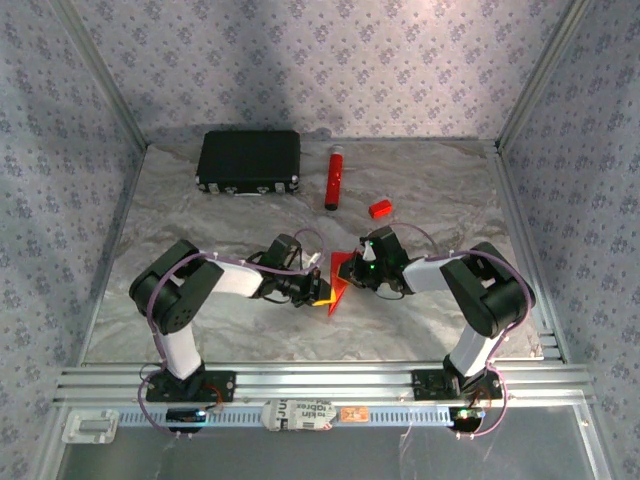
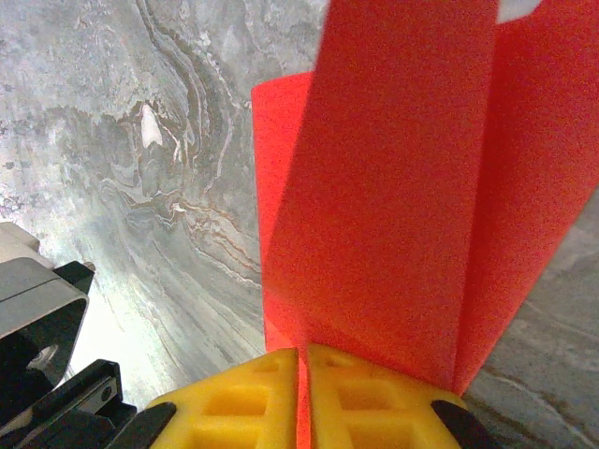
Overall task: Fold a paper plane with a square sheet of paper (pick it up from the middle)
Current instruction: Fold the wing for the fifth time at the center of the table.
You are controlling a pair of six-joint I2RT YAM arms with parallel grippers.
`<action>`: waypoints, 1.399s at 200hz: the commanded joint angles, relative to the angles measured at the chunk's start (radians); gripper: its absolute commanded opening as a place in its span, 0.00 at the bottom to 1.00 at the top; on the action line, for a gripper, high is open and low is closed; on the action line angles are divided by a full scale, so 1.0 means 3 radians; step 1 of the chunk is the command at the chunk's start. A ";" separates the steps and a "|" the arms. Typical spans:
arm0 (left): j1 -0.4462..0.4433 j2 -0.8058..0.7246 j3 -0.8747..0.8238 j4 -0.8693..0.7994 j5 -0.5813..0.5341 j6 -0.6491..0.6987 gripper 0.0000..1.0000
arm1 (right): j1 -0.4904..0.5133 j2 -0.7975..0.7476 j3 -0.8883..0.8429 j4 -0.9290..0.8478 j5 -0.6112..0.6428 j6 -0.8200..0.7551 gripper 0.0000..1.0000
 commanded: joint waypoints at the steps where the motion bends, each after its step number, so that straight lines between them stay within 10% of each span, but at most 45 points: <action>1: -0.0019 0.0085 0.0000 -0.0148 0.0257 0.0113 0.06 | 0.0036 0.0141 -0.0061 -0.0363 0.0258 -0.0076 0.13; 280: -0.0182 0.0140 0.0026 -0.0797 0.0114 0.0475 0.02 | 0.0063 0.0132 -0.0090 -0.0548 0.0446 -0.0074 0.13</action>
